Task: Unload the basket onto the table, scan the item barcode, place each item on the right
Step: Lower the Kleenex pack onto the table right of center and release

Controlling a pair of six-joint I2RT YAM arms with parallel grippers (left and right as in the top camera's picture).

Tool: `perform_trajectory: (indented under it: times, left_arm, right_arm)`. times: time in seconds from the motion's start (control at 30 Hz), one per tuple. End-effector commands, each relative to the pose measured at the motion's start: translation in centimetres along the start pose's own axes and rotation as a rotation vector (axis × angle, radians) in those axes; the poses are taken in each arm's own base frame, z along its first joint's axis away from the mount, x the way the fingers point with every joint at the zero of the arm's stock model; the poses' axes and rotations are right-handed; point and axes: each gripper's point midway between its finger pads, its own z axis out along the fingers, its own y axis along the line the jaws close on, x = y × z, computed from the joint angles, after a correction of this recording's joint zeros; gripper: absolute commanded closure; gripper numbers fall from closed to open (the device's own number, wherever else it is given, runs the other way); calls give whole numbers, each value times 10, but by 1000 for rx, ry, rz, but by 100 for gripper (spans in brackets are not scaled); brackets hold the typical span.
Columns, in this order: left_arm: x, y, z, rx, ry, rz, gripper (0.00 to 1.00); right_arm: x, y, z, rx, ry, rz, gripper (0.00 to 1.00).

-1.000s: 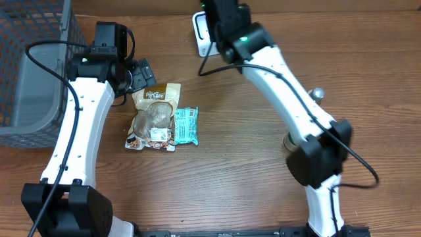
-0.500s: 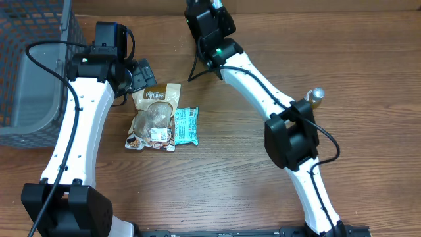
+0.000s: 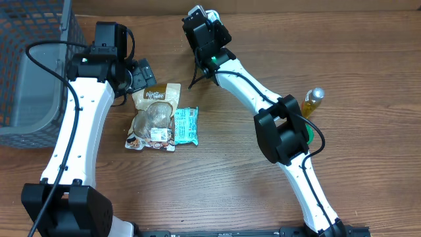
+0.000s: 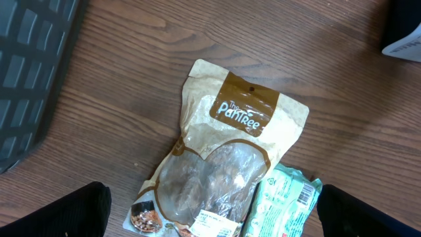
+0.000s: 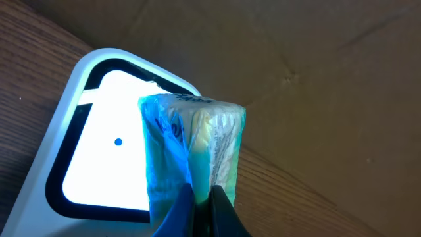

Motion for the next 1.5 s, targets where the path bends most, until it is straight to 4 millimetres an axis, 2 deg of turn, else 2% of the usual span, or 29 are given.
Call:
perform_trajectory:
  times: [0.0, 0.13, 0.27, 0.33, 0.43, 0.5, 0.53, 0.63, 0.67, 0.73, 0.83, 1.0, 1.2, 1.27, 1.3, 1.37, 1.4, 1.43, 1.47]
  left_arm:
    - [-4, -1, -5, 3, -19, 3, 0]
    - [-4, -1, -5, 3, -19, 3, 0]
    - [-4, -1, -5, 3, -19, 3, 0]
    - [-4, -1, -5, 3, -19, 3, 0]
    - [-4, -1, -5, 3, -19, 3, 0]
    - [-4, -1, -5, 3, -19, 3, 0]
    - [-4, -1, -5, 3, -19, 3, 0]
    - [-4, -1, -5, 3, -19, 3, 0]
    - [-4, -1, -5, 3, -19, 3, 0]
    - [-4, -1, -5, 3, -19, 3, 0]
    - [-4, -1, -5, 3, -19, 3, 0]
    - [-4, -1, -5, 3, -19, 3, 0]
    - [-4, -1, -5, 3, -19, 3, 0]
    - [-4, -1, -5, 3, -19, 3, 0]
    - [-4, -1, -5, 3, -19, 3, 0]
    - [-4, -1, -5, 3, -19, 3, 1]
    - [-4, -1, -5, 3, -19, 3, 0]
    - [-4, -1, -5, 3, -19, 3, 0]
    - [-4, -1, -5, 3, -19, 3, 0]
  right_arm:
    - [-11, -11, -4, 23, -25, 23, 96]
    - [-25, -43, -24, 103, -23, 91, 96]
    - [-37, -74, -67, 91, 7, 181, 96]
    - [-32, -84, -89, 58, 55, 235, 96]
    - [-7, -80, -119, -77, 187, 363, 96]
    - [21, -72, -133, -176, 321, 440, 96]
    - [44, -64, -141, -235, 435, 471, 96]
    - [96, -47, -163, -349, 698, 477, 96]
    - [125, -40, -176, -406, 844, 467, 96]
    - [153, -36, -187, -422, 985, 484, 96]
    - [187, -34, -192, -390, 1110, 482, 96]
    - [224, -26, -199, -368, 1221, 431, 96]
    - [231, -23, -199, -365, 1238, 421, 96]
    - [232, -23, -199, -365, 1239, 421, 84]
    - [232, -23, -199, -364, 1238, 421, 75]
    - [232, -25, -198, -355, 1234, 416, 32]
    - [232, -26, -198, -347, 1230, 412, 18]
    - [232, -27, -197, -345, 1227, 412, 4]
    - [231, -28, -197, -343, 1224, 412, 3]
